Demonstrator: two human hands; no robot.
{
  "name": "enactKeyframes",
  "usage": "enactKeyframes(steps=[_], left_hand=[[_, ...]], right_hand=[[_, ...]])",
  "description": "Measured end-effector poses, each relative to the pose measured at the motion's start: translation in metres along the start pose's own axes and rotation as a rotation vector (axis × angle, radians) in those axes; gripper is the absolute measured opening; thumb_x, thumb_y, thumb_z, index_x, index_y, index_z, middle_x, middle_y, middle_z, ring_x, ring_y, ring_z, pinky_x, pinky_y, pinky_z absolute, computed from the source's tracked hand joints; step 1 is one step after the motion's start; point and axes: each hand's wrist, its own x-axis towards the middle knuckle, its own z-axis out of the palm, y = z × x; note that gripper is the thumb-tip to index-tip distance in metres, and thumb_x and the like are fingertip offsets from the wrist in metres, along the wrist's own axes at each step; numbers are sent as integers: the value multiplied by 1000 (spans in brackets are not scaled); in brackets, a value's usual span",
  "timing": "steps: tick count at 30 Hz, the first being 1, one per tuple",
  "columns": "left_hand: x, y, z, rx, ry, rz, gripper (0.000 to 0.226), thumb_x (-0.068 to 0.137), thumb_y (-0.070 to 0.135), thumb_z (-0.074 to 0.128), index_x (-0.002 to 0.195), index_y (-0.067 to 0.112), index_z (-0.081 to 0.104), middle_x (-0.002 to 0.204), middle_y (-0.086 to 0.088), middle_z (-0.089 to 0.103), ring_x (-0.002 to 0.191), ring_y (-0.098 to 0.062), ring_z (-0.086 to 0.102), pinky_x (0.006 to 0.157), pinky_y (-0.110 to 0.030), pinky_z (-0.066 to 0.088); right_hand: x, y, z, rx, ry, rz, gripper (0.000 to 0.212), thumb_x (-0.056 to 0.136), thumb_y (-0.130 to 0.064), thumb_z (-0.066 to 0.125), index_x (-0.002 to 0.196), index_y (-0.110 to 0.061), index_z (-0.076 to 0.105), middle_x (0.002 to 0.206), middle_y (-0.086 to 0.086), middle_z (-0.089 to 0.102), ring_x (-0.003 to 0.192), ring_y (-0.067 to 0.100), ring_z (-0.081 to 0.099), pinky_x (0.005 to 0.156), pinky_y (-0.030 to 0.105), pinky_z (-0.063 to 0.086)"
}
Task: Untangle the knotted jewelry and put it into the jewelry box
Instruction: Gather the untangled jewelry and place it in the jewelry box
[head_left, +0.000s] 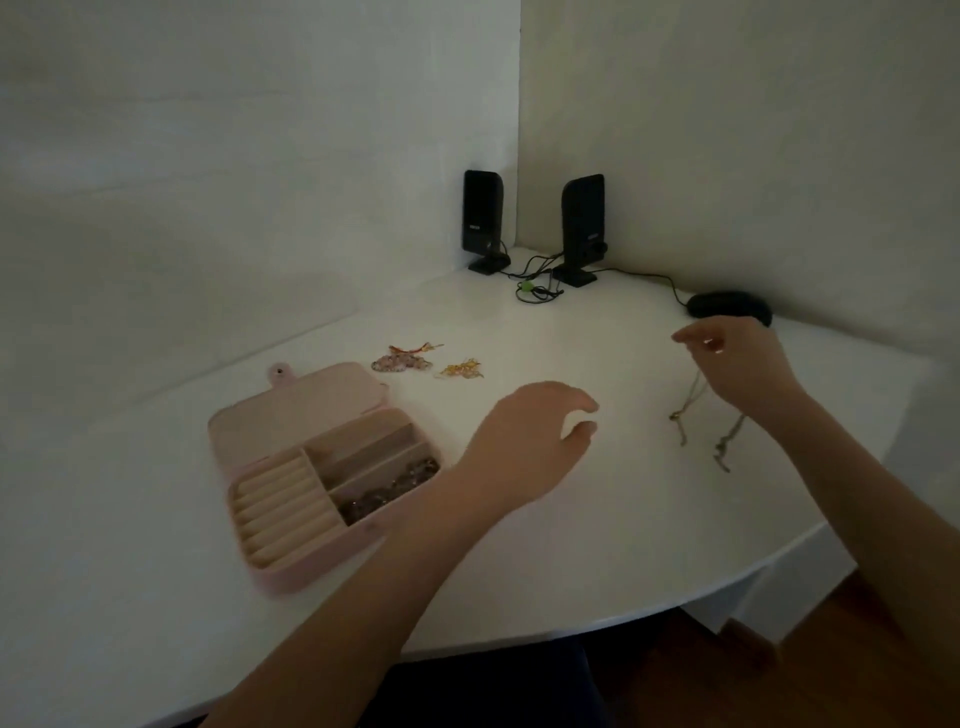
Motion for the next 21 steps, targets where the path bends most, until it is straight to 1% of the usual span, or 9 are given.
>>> enactKeyframes(steps=[3,5,7,10,12,15,18,20,21], left_hand=[[39,28,38,54,-211,87,47,102,29,42,146,13,36,154,-1,33,143,-13,25,116,-26,14],[59,40,61,120,-305,121,53,103,32,35,151,11,23,159,-3,18,147,-15,13,118,-31,9],[72,44,81,155,-334,114,56,104,35,30,153,11,15,161,-3,10,148,-15,6,120,-34,4],[78,41,99,161,-336,83,57,104,39,27,153,10,16,161,-4,10,148,-13,5,120,-34,1],[79,38,104,160,-336,77,58,103,41,26,152,10,18,161,-4,13,148,-12,5,119,-33,0],[79,37,105,156,-319,74,57,103,41,26,152,12,19,160,-2,14,148,-11,5,118,-31,-2],[79,36,106,144,-290,49,56,103,41,27,151,13,21,160,-2,17,148,-11,5,118,-30,-2],[79,36,106,122,-251,29,54,103,39,29,150,13,24,158,-3,24,147,-12,10,118,-28,0],[79,37,105,81,-225,8,53,103,38,32,149,13,26,155,-5,31,146,-14,17,118,-28,4]], right_hand=[[25,46,-6,-69,41,90,30,99,-8,43,120,-8,65,126,16,61,105,31,59,88,30,42],[42,69,-3,-123,22,130,31,99,-10,44,123,-6,62,129,17,58,112,34,56,96,35,42],[58,83,4,-159,-9,140,32,99,-15,48,127,-6,59,132,17,57,117,33,53,100,36,40],[80,91,17,-159,-29,187,35,98,-26,52,127,-9,59,124,16,61,111,32,57,96,39,45],[89,94,25,-219,-39,211,32,95,-30,56,117,-8,65,110,14,66,101,30,60,90,41,50],[92,93,34,-334,19,178,28,94,-29,58,101,-4,69,95,13,68,89,27,62,81,39,53],[91,91,37,-380,46,131,23,97,-21,53,99,-2,66,92,15,65,85,27,60,78,40,53],[88,86,34,-270,52,97,19,96,-18,55,99,-2,64,93,14,64,85,27,60,78,39,52],[86,81,32,-143,55,88,18,95,-19,56,99,-3,64,93,11,64,85,25,60,78,36,51]])
